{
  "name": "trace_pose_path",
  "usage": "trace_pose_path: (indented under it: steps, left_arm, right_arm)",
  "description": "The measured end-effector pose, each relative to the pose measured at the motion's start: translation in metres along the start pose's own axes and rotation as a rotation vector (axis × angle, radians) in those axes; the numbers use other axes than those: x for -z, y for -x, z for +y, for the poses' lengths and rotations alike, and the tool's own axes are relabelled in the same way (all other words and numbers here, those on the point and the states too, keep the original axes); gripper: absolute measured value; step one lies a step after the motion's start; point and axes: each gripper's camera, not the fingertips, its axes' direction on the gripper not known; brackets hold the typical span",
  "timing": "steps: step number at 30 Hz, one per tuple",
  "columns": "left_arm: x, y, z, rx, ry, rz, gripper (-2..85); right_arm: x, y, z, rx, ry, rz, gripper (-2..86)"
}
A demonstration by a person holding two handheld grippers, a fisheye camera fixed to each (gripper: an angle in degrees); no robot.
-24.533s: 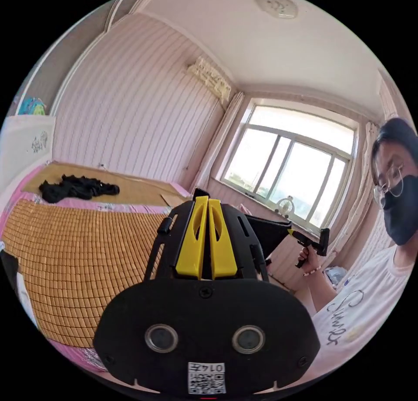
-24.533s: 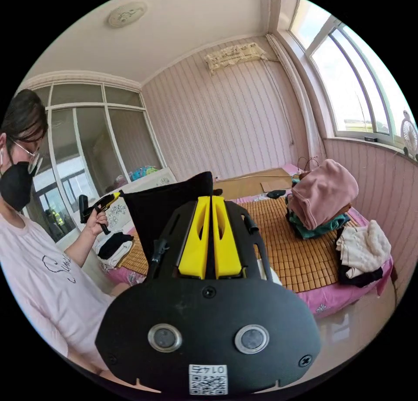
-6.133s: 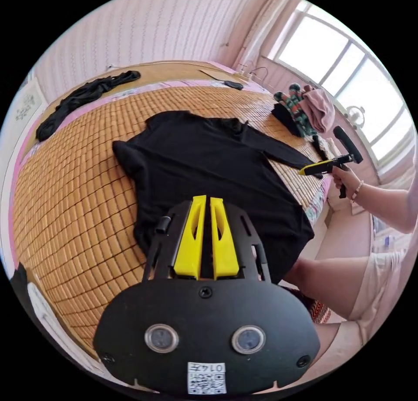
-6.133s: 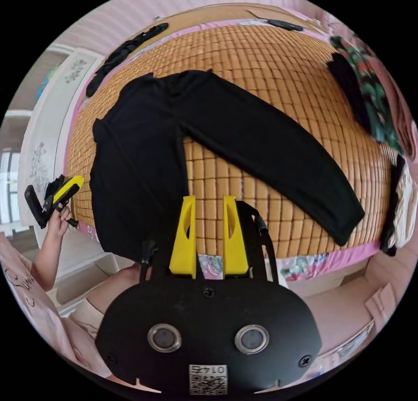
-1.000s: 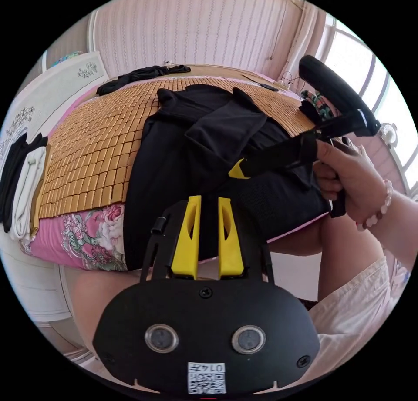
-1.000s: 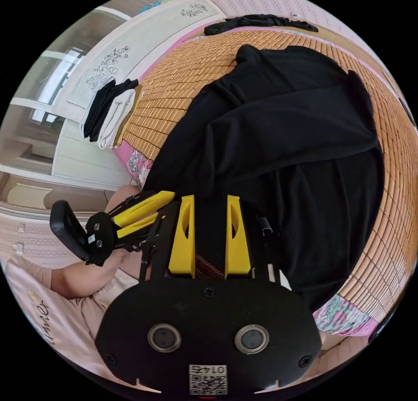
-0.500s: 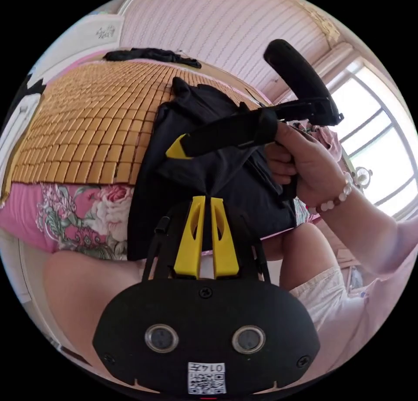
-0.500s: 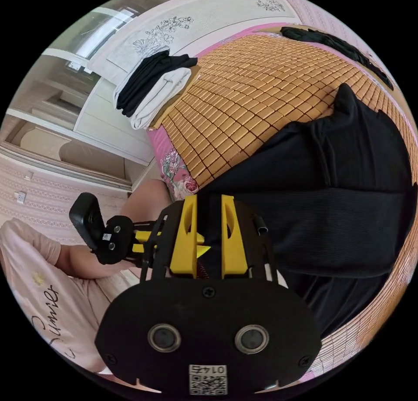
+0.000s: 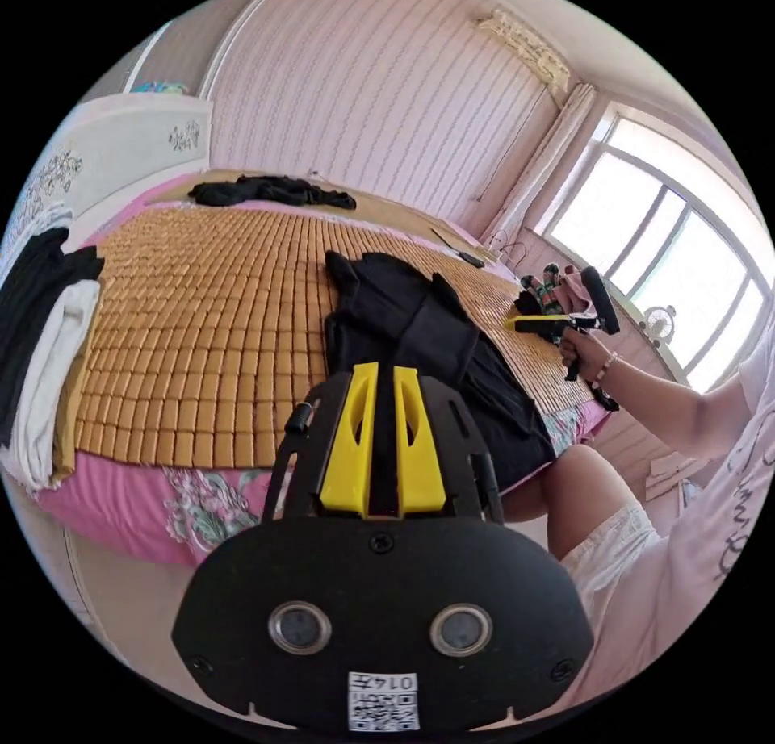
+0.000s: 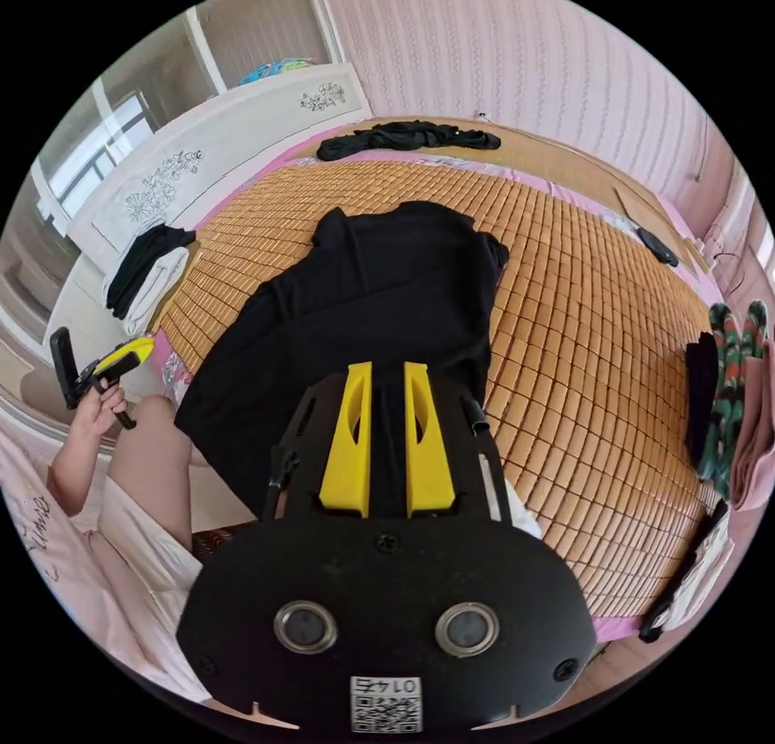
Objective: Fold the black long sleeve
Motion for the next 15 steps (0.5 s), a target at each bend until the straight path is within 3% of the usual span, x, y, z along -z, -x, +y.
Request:
trace_pose_path:
  steps: [3,6,8,11,15]
  left_arm:
    - [-0.028,0.016,-0.054,-0.053,0.055,-0.087,7.5]
    - [-0.067,0.029,-0.111,-0.087,0.047,-0.110,7.8]
    - [-0.105,0.047,-0.155,-0.004,0.063,-0.051,7.6]
    - [-0.159,0.066,-0.196,0.055,0.116,-0.112,8.1]
    - [-0.214,0.076,-0.216,0.096,0.204,-0.147,10.1]
  right_arm:
    - [-0.009,-0.028,-0.042,-0.022,0.081,-0.049,7.9]
    - [-0.015,-0.047,-0.086,-0.063,0.055,0.099,9.4]
    - [-0.023,-0.066,-0.121,-0.139,0.034,0.160,11.8]
    - [-0.030,-0.094,-0.157,-0.248,0.013,0.028,13.8]
    - [-0.041,-0.119,-0.182,-0.335,0.022,0.002,13.7]
